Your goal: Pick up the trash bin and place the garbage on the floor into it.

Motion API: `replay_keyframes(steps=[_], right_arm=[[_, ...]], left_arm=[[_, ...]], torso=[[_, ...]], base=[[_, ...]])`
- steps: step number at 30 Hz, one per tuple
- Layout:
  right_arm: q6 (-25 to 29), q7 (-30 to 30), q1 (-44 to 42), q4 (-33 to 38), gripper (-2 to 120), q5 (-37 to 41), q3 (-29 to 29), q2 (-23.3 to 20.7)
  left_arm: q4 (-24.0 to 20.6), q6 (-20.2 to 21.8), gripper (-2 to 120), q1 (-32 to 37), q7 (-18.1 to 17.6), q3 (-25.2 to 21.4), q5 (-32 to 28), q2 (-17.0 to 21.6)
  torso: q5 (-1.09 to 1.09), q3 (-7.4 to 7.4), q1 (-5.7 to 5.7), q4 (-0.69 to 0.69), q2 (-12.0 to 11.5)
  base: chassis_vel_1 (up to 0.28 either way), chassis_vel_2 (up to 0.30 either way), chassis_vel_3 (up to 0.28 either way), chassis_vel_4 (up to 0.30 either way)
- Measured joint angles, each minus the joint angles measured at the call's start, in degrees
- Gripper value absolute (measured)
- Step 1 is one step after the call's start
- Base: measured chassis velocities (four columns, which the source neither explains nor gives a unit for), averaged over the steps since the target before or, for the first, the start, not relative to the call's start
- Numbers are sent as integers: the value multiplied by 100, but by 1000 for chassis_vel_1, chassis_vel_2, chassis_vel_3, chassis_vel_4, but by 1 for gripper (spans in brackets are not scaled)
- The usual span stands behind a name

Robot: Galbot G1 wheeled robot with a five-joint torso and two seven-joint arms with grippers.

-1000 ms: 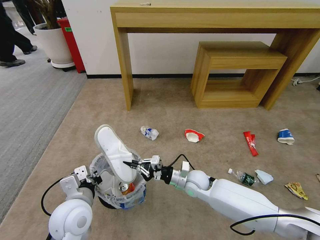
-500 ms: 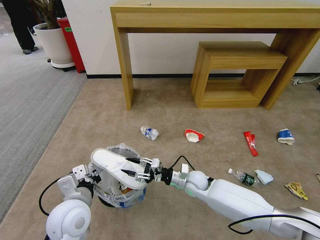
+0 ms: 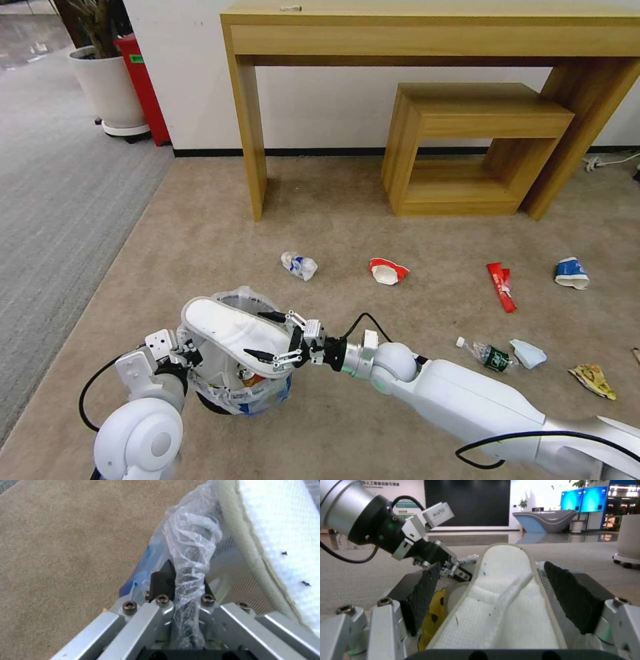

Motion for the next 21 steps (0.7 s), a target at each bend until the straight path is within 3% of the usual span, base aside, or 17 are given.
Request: replay_keyframes(steps=[7,15,21], right_arm=[[17,-7,58,-29,77,-9,3,24],[26,-7,61,-29,61,-52,2,-35],[25,-6,62,-29,60,-52,2,-87]], left_arm=[[11,-2,1,-14,0,24,2,-12],[-12,-4,1,-16,1,5,-11,17],[-43,-7,1,-13,2,-16,-25,32]], torso=[[0,0,0,0,0],[0,0,0,0,0],[0,0,0,0,0]], base=[[0,0,0,0],[0,0,0,0],[0,0,0,0]])
